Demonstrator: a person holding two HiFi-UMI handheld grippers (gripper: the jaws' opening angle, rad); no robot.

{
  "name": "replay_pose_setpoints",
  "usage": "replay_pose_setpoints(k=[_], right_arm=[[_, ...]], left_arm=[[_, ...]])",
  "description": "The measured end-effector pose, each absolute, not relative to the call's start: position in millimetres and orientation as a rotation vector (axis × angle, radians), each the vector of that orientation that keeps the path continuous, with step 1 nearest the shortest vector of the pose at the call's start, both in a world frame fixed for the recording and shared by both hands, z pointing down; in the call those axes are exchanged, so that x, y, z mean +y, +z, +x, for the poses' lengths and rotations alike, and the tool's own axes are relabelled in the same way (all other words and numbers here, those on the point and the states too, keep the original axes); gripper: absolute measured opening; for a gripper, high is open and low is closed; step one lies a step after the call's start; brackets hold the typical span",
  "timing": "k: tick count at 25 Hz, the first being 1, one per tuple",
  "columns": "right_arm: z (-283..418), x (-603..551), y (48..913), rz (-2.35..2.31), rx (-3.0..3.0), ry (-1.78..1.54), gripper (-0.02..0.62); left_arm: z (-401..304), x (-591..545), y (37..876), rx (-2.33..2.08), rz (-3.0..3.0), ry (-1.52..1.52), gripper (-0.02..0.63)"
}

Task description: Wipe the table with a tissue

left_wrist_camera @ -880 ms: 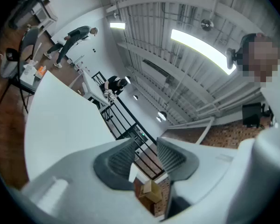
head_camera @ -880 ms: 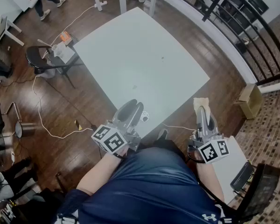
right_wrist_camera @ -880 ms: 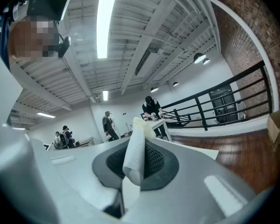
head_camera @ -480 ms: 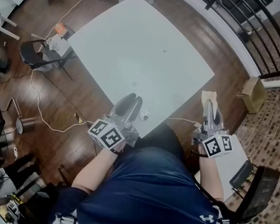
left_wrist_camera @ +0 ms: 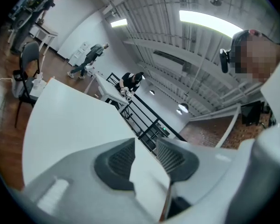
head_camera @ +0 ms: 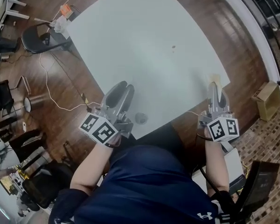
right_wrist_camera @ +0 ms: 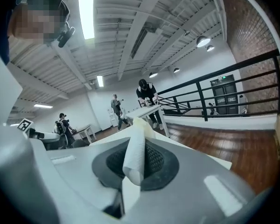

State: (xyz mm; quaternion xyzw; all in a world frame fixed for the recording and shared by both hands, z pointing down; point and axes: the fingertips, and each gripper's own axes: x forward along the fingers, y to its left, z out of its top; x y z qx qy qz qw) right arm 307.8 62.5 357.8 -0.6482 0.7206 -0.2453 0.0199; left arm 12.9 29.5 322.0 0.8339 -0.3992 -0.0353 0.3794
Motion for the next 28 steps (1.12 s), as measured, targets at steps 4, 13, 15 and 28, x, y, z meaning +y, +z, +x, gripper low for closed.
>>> replay_pose_setpoints(k=[4, 13, 15, 28], right_arm=[[309.9, 31.7, 382.2, -2.035, 2.309, -0.733, 0.012], [305.7, -48.3, 424.7, -2.094, 2.446, -0.691, 0.012], [302.6, -62.2, 431.2, -2.092, 2.491, -0.676, 0.012], [284.7, -114.0, 518.6, -2.216, 3.053, -0.461, 0.012]], left_arm=[[13.1, 19.8, 343.6, -1.018, 2.13, -0.043, 0.143], [26.9, -30.6, 384.3, -0.967, 2.203, 0.053, 0.137], [28.6, -37.5, 387.1, -0.985, 2.231, 0.075, 0.137], [29.3, -45.7, 414.1, -0.997, 2.223, 0.142, 0.137]])
